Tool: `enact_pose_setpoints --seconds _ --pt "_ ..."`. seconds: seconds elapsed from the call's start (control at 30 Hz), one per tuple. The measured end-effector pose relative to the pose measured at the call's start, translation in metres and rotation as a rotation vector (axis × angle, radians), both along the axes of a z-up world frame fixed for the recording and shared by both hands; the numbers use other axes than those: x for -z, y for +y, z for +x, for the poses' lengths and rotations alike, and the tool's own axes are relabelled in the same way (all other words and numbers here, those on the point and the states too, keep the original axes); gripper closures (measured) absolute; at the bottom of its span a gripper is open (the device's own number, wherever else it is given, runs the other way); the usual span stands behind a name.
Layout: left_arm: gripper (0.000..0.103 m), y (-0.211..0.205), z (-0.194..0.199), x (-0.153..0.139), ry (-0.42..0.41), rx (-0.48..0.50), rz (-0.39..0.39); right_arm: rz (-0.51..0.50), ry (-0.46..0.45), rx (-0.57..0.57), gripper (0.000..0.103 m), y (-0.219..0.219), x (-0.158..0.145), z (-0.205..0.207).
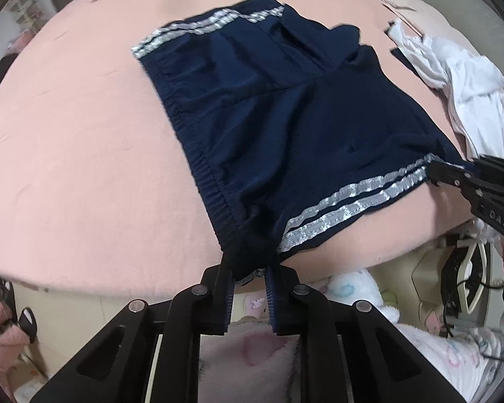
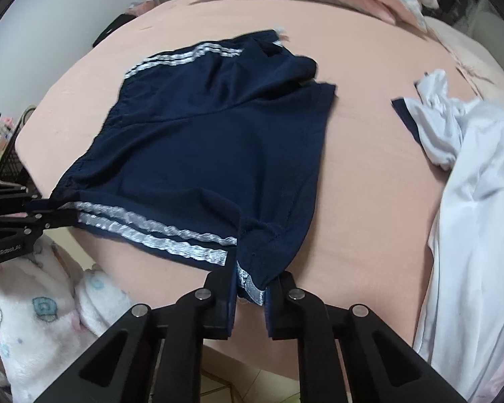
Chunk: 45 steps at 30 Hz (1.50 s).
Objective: Fold clothes
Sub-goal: 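Pinch the striped hem with the right gripper while the left gripper pinches the waistband, then lift the pants edge with both grippers and fold it over the pants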
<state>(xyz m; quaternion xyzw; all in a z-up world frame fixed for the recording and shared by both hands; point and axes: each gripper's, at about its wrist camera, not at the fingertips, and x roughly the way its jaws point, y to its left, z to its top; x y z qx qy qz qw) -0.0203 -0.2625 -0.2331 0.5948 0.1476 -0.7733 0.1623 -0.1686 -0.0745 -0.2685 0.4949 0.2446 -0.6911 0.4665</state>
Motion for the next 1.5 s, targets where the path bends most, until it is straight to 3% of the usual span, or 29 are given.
enact_pose_setpoints --seconds 0.37,0.5,0.73,0.97,1.1,1.5 --pt "0.089 -0.011 0.002 -0.014 0.069 -0.072 0.081 -0.103 -0.079 0.036 0.093 0.001 -0.033 -0.023" --pt "0.089 0.006 0.003 -0.010 0.059 -0.079 0.087 -0.106 -0.082 0.035 0.093 -0.004 -0.038 -0.026" --pt "0.089 -0.001 0.009 -0.018 0.037 -0.094 0.112 -0.125 -0.116 0.034 0.095 -0.013 -0.046 -0.034" --pt "0.089 -0.014 0.008 -0.032 0.043 -0.093 0.105 -0.135 -0.097 0.024 0.095 -0.025 -0.058 -0.041" --pt "0.089 -0.031 0.008 -0.033 0.069 -0.143 0.170 -0.147 -0.091 0.022 0.095 -0.034 -0.064 -0.049" --pt "0.089 -0.063 -0.010 -0.040 0.118 -0.184 0.218 -0.172 -0.087 0.005 0.095 -0.066 -0.076 -0.066"
